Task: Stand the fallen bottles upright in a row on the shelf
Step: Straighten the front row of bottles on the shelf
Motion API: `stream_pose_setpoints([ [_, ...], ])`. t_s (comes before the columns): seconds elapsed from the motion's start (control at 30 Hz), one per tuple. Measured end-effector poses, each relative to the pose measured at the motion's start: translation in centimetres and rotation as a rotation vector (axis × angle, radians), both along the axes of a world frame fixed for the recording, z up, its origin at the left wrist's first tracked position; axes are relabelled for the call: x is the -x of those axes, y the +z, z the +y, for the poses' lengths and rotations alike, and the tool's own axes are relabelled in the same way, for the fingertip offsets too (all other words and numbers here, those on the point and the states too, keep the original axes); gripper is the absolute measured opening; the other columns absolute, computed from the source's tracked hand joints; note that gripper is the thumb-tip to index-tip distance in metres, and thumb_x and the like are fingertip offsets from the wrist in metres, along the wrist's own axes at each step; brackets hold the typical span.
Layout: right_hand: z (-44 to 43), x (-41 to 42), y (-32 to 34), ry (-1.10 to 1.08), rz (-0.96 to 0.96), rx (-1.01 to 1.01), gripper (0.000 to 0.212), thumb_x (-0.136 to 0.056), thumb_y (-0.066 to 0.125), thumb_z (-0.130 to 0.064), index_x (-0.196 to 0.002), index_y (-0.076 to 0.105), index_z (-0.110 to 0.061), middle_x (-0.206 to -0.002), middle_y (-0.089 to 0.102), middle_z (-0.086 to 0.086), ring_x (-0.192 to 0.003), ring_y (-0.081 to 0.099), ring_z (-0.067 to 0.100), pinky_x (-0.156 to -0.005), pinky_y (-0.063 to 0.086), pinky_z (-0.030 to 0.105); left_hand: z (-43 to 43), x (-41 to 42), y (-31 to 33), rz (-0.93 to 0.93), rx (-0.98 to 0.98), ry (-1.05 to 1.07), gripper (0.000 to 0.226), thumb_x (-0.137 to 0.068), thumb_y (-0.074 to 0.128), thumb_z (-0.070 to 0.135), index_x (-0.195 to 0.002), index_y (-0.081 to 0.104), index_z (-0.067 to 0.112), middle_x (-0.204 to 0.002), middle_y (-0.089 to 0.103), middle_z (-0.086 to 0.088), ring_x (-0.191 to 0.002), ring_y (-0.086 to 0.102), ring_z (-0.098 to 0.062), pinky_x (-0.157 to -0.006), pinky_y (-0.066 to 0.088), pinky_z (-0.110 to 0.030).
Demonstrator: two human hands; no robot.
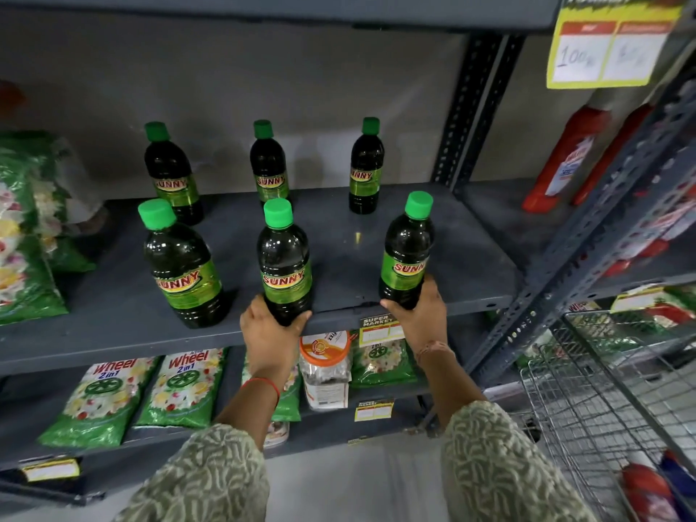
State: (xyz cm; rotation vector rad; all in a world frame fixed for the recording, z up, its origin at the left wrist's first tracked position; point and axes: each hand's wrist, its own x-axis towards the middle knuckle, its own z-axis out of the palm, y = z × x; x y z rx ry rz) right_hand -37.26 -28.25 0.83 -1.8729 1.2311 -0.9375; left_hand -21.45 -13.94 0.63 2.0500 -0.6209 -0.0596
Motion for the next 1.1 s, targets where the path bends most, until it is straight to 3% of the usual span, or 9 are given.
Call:
stream_pose_setpoints([
  [0.27,-0.6,0.5,-0.1,0.008,-0.016,-0.042,0.075,-0.063,0.081,-0.019,-0.124,0.041,-0.004,-0.120,0.056,0.019,-0.114,0.051,0.034,-0.094,0.043,0.037,0.1,0.1,0.1,0.005,0.007,-0.014,0.066,-0.065,0.080,0.025,-0.113,0.047,-0.007,-0.111,0.056,-0.027,-0.108,0.045,-0.040,-0.091,0.041,-0.047],
  [0.37,0.9,0.6,-0.4,-0.040,-0.108,-0.083,0.102,-0.061,0.083,-0.022,-0.140,0.021,-0.007,-0.144,0.035,0.019,-0.135,0.030,0.031,-0.112,0.029,0.046,1.0,0.1,0.2,0.037,0.062,-0.051,0.068,-0.065,0.080,0.027,-0.116,0.046,-0.003,-0.111,0.057,-0.024,-0.105,0.049,-0.035,-0.089,0.046,-0.044],
  [0.47,5.8,-0.1,-1.5,-0.194,-0.150,0.069,0.094,-0.068,0.074,-0.043,-0.141,0.020,-0.019,-0.147,0.022,0.014,-0.133,0.020,0.024,-0.111,0.025,0.048,3.7,-0.2,-0.3,0.017,0.142,-0.004,0.071,-0.067,0.078,0.027,-0.123,0.044,0.002,-0.114,0.053,-0.021,-0.094,0.046,-0.017,-0.082,0.042,-0.030],
  [0.6,9.9,-4.4,-1.0,0.116,-0.127,0.059,0.090,-0.065,0.071,-0.054,-0.137,0.026,-0.022,-0.142,0.026,0.009,-0.129,0.030,0.021,-0.107,0.034,0.043,7.1,-2.5,-0.8,-0.061,0.282,0.183,0.088,-0.063,0.074,0.036,-0.128,0.034,-0.008,-0.123,0.043,-0.032,-0.107,0.043,-0.028,-0.097,0.038,-0.034],
  [0.67,9.4,-7.1,0.0,0.308,-0.037,-0.025,0.103,-0.060,0.081,-0.040,-0.140,0.022,-0.016,-0.144,0.028,0.013,-0.133,0.029,0.027,-0.110,0.031,0.042,7.4,-4.7,-0.6,-0.038,0.224,0.208,0.100,-0.062,0.080,0.030,-0.137,0.023,-0.004,-0.139,0.033,-0.029,-0.131,0.031,-0.037,-0.112,0.027,-0.044],
  [0.73,8.5,-9.2,0.7,0.372,0.038,-0.053,0.105,-0.056,0.085,-0.028,-0.138,0.023,-0.010,-0.140,0.037,0.015,-0.131,0.030,0.028,-0.109,0.030,0.041,7.2,-6.8,-0.3,0.022,0.165,0.183,0.107,-0.060,0.083,0.028,-0.142,0.018,0.005,-0.148,0.031,-0.020,-0.138,0.025,-0.034,-0.117,0.020,-0.046],
  [0.87,8.1,-11.0,0.4,0.326,0.115,-0.051,0.081,-0.059,0.082,-0.022,-0.125,0.038,-0.006,-0.121,0.052,0.018,-0.117,0.039,0.031,-0.097,0.036,0.036,6.9,-9.2,-0.4,0.001,0.115,0.089,0.079,-0.060,0.083,0.026,-0.126,0.044,0.010,-0.123,0.062,-0.014,-0.119,0.052,-0.033,-0.120,0.006,-0.045],
  [0.97,8.2,-11.2,0.0,0.277,0.099,-0.040,0.072,-0.060,0.082,-0.021,-0.120,0.043,-0.007,-0.114,0.054,0.017,-0.113,0.042,0.030,-0.092,0.036,0.032,7.4,-9.8,-0.9,-0.014,0.108,0.093,0.071,-0.061,0.083,0.025,-0.121,0.049,0.009,-0.115,0.066,-0.014,-0.114,0.056,-0.032,-0.114,-0.002,-0.033],
  [1.1,8.5,-11.4,0.0,0.270,0.103,-0.035,0.073,-0.061,0.082,-0.022,-0.121,0.042,-0.007,-0.115,0.053,0.017,-0.113,0.043,0.030,-0.093,0.034,0.031,9.0,-11.3,-0.9,-0.045,0.078,0.113,0.066,-0.061,0.083,0.027,-0.115,0.052,0.006,-0.111,0.067,-0.017,-0.109,0.057,-0.037,-0.118,0.002,-0.040],
])
